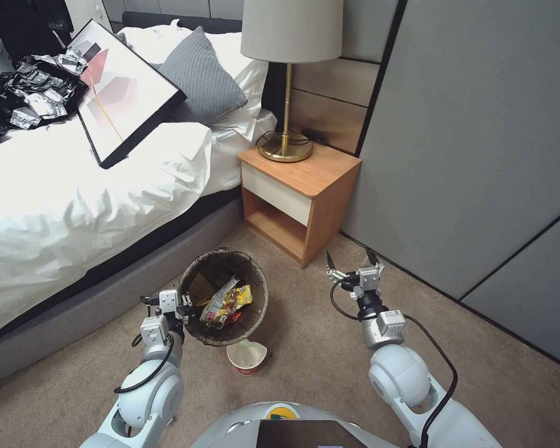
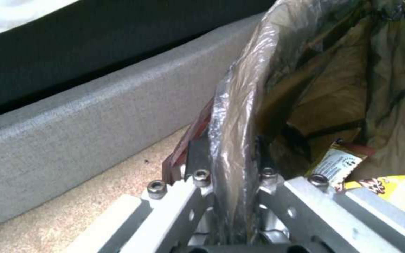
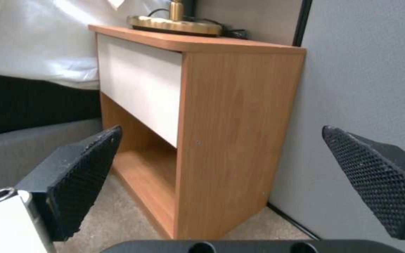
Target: Pick up the trash bin, then pick up the garbage from the floor and place it into the trash bin.
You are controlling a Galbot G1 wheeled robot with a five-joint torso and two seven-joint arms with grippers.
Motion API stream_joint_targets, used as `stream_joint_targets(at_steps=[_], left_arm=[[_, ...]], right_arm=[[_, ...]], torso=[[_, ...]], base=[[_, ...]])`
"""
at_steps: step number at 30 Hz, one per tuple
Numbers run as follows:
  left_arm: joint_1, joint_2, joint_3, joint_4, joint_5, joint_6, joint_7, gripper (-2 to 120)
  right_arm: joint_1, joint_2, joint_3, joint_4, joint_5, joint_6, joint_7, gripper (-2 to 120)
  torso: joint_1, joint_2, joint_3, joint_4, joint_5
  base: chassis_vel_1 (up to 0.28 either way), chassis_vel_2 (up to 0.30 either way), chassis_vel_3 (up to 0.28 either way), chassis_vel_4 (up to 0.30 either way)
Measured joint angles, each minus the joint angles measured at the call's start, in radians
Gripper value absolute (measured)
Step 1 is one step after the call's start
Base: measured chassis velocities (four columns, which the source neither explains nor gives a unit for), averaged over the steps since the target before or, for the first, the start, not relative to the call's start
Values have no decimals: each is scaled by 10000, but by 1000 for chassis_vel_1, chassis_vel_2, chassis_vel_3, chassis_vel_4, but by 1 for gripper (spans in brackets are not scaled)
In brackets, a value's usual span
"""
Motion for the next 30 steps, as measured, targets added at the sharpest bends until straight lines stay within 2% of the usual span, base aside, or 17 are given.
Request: stream_joint_targets(at_steps=[14, 30], left_arm=[[63, -6, 5, -73, -64, 32, -42, 0], [72, -65, 13, -99, -48, 41, -36, 0]], right_arm=[[55, 145, -122, -32, -40, -40, 60, 100], [154, 93, -153, -57, -12, -70, 94, 100]], torso=[[0, 0, 0, -1, 0], [0, 0, 1, 0, 0]], base=[[3, 3, 3, 4], [84, 89, 84, 82]])
